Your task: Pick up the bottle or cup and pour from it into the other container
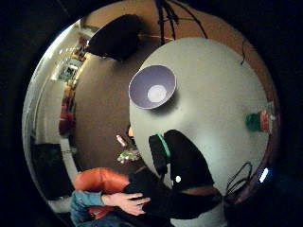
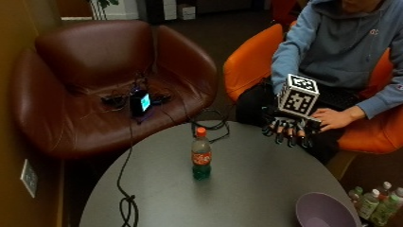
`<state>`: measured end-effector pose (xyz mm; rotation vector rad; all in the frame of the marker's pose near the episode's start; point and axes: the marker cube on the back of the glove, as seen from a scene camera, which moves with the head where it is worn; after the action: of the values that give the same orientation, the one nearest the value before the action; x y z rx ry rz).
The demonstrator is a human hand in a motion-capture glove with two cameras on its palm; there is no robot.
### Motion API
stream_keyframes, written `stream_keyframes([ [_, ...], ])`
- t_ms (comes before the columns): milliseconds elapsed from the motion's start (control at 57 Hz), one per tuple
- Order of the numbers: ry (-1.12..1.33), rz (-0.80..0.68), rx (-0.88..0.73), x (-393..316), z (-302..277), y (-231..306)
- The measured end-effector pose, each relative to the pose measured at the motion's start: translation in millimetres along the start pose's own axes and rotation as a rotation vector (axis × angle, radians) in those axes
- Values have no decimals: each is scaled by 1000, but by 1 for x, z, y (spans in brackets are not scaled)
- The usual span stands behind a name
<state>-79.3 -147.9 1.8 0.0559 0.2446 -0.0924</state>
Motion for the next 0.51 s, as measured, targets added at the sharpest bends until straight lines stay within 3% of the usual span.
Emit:
stream_keyframes([
  [245,21,-17,26,-5,-16,-19],
  [508,108,27,47,35,-18,-18],
])
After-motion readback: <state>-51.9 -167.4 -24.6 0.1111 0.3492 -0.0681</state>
